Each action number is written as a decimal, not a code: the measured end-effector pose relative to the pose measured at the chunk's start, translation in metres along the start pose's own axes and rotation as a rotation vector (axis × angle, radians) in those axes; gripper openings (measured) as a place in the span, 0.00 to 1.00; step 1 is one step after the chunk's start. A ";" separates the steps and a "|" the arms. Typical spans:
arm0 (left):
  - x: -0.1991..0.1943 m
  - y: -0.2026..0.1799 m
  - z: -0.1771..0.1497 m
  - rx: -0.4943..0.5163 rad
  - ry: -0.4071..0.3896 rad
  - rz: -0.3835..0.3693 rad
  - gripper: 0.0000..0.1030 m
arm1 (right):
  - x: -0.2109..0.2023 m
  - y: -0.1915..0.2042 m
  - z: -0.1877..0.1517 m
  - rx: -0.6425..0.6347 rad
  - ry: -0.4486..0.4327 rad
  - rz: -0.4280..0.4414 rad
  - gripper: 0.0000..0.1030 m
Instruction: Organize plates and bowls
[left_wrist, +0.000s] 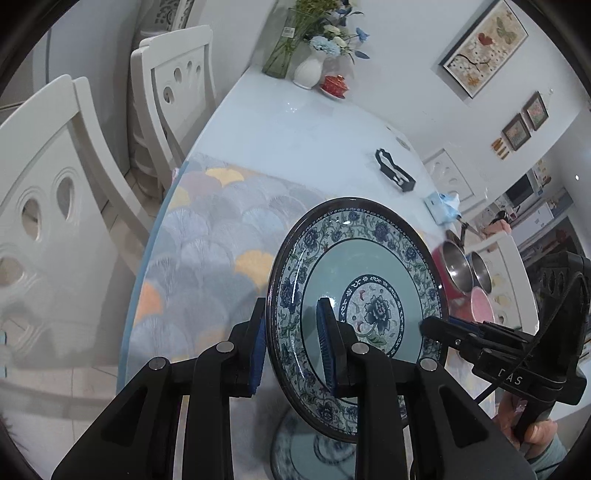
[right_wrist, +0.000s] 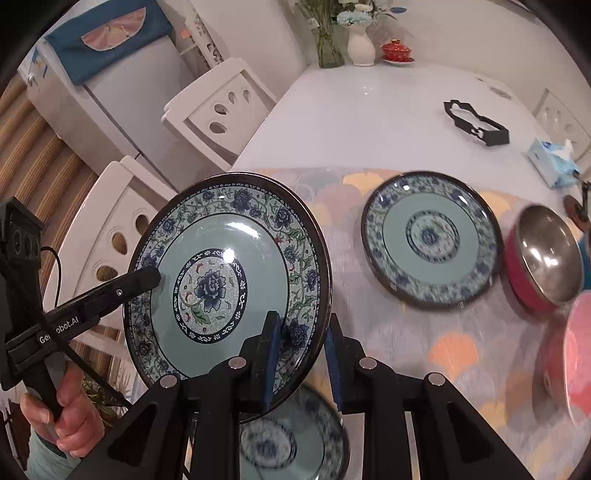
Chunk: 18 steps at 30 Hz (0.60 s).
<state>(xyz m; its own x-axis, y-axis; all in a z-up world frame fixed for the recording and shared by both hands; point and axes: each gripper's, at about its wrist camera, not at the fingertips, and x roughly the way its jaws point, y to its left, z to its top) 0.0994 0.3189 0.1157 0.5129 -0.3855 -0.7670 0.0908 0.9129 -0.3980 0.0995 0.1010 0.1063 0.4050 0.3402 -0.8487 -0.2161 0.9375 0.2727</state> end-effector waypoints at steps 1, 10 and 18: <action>-0.003 -0.002 -0.006 0.004 -0.001 0.001 0.21 | -0.004 0.000 -0.006 0.001 0.002 -0.001 0.22; -0.015 -0.023 -0.063 0.053 0.035 0.036 0.21 | -0.016 -0.006 -0.061 -0.009 0.074 -0.003 0.24; -0.004 -0.024 -0.108 0.033 0.121 0.061 0.21 | -0.009 -0.015 -0.096 -0.031 0.156 -0.016 0.25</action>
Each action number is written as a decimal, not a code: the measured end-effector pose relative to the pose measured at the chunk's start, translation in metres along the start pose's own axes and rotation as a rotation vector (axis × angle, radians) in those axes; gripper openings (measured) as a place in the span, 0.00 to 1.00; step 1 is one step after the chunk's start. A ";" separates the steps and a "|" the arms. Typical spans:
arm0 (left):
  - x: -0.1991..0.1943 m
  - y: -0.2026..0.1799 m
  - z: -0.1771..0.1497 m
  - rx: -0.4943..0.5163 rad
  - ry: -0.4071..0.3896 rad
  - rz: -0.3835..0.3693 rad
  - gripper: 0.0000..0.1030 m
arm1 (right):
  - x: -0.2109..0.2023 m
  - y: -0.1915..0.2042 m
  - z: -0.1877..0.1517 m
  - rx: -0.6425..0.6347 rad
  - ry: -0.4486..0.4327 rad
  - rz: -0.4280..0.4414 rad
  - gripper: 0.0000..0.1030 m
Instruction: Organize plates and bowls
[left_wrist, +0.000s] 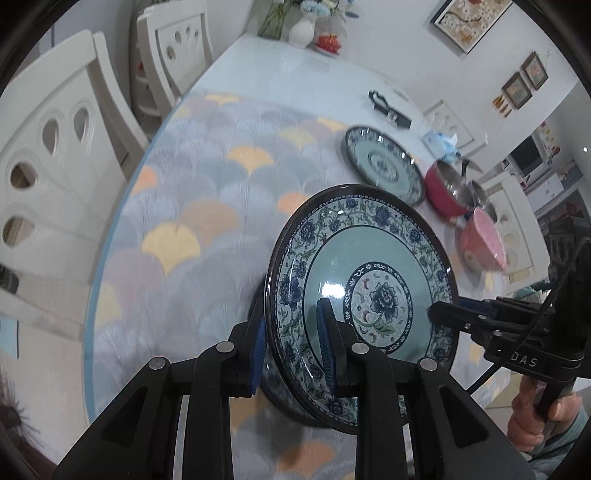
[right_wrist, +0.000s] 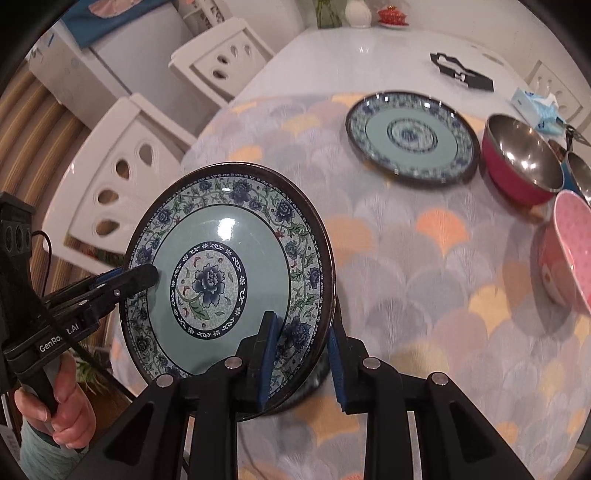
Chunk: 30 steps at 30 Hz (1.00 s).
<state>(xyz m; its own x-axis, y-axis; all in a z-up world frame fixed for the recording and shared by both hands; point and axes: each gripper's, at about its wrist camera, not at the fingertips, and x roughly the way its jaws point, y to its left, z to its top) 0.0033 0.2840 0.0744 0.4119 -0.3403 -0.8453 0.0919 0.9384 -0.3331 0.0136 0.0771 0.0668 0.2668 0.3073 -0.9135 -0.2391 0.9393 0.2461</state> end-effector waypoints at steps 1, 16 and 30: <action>0.002 0.000 -0.003 -0.003 0.007 0.000 0.21 | 0.002 -0.001 -0.004 -0.005 0.012 -0.002 0.25; 0.024 -0.003 -0.038 -0.010 0.100 0.020 0.22 | 0.031 -0.009 -0.033 0.026 0.120 -0.023 0.26; 0.028 0.001 -0.038 -0.007 0.104 0.026 0.22 | 0.041 -0.003 -0.033 0.041 0.138 -0.042 0.28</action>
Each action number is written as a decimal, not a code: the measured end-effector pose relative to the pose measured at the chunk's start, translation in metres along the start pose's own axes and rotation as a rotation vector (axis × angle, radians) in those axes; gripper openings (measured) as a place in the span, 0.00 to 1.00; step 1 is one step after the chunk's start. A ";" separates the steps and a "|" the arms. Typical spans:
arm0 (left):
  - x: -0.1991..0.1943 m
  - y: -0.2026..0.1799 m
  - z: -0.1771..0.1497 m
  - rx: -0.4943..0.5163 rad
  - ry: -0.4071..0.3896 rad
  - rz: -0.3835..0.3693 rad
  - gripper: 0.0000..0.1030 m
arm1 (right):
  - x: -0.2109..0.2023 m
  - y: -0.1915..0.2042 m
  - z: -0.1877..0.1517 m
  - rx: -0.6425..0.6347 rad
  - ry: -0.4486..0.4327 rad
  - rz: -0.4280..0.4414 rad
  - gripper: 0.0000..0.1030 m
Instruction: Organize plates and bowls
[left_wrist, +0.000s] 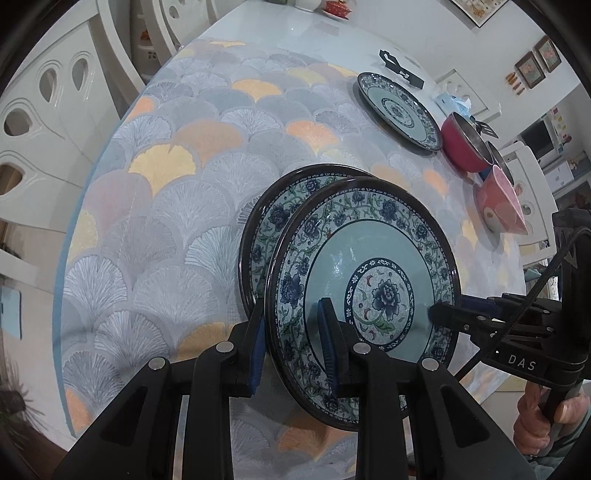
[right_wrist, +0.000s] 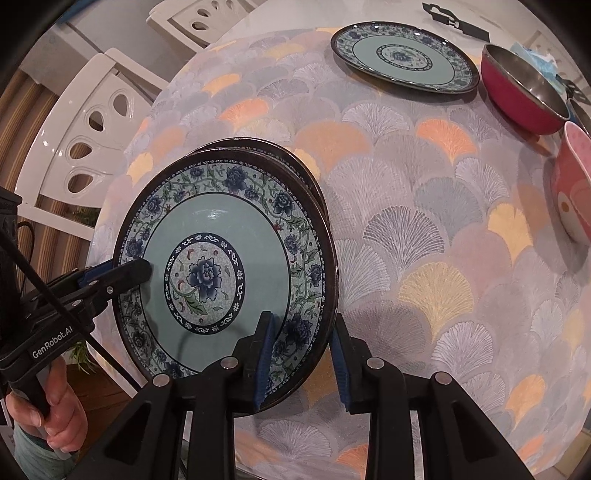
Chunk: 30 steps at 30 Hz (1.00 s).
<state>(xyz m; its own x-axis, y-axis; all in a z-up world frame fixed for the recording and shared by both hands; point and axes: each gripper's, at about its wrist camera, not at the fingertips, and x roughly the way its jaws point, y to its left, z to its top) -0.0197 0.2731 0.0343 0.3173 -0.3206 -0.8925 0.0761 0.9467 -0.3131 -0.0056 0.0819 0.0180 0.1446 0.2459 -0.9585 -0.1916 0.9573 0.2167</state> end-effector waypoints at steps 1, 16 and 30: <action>0.000 0.000 0.001 -0.001 0.001 0.001 0.22 | 0.000 0.000 0.000 0.002 0.001 -0.001 0.28; -0.005 0.007 0.020 -0.019 -0.023 0.019 0.25 | -0.008 -0.002 0.006 0.034 -0.034 0.009 0.28; -0.006 0.008 0.031 0.005 -0.031 0.034 0.30 | -0.011 -0.001 0.007 0.042 -0.043 0.008 0.28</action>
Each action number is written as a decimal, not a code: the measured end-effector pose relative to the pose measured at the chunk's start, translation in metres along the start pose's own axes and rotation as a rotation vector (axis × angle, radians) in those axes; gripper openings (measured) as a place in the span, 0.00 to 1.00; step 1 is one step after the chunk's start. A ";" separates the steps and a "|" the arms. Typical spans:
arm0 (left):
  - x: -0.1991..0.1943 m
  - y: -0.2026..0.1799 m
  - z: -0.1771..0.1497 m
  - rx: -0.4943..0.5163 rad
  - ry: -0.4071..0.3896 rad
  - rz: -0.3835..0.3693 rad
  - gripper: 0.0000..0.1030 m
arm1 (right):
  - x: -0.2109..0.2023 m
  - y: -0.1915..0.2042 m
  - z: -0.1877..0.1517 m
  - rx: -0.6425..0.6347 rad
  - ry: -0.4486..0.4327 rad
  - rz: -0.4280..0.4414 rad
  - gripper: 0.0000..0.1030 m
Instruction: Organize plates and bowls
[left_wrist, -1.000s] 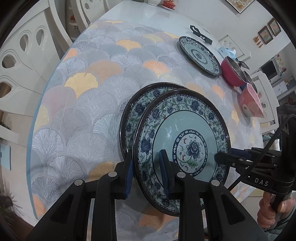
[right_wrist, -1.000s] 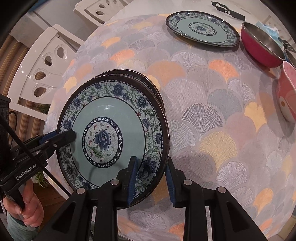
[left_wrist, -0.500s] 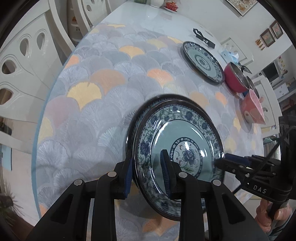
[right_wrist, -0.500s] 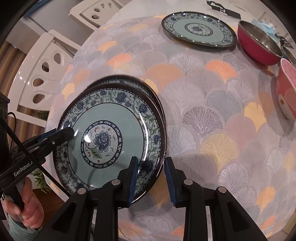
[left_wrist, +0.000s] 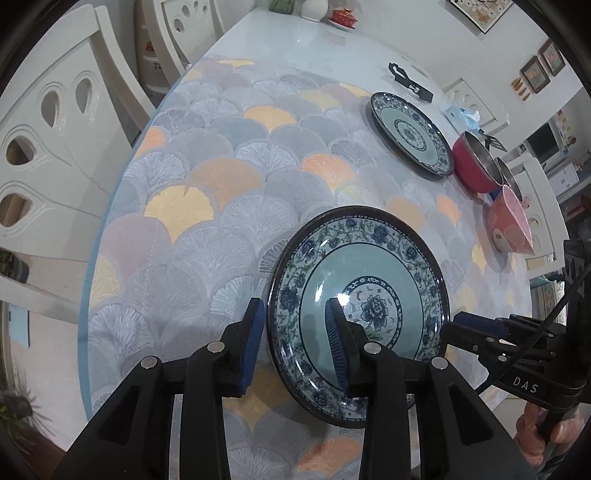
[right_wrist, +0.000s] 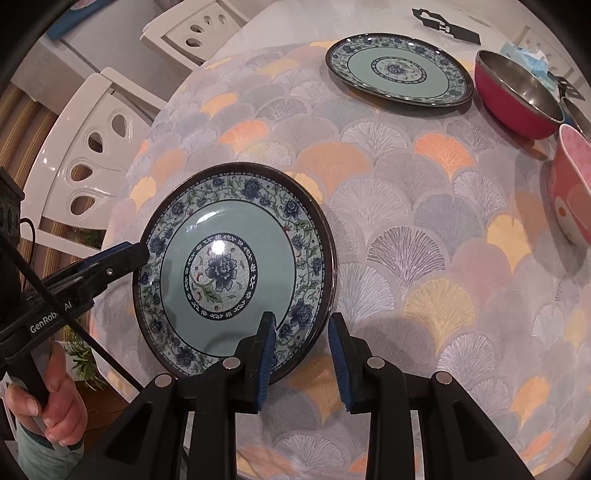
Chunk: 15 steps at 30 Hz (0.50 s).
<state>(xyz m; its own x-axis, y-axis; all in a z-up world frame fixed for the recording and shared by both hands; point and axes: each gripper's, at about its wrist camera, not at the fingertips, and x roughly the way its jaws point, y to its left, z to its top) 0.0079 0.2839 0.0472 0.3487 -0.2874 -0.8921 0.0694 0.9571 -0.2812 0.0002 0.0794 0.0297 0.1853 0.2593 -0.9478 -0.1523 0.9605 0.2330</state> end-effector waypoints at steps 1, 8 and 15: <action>0.000 -0.001 0.001 0.003 -0.001 -0.001 0.30 | 0.000 0.000 0.000 0.002 -0.001 0.000 0.28; -0.008 -0.003 0.018 0.017 -0.030 -0.017 0.30 | -0.014 -0.004 0.012 0.009 -0.039 -0.010 0.28; -0.030 -0.018 0.065 0.107 -0.113 -0.024 0.30 | -0.052 -0.020 0.044 0.058 -0.173 -0.023 0.28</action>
<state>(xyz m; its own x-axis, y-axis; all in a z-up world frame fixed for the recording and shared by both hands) 0.0566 0.2771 0.1019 0.4482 -0.3101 -0.8384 0.1764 0.9501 -0.2571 0.0364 0.0506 0.0841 0.3530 0.2461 -0.9027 -0.0908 0.9692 0.2288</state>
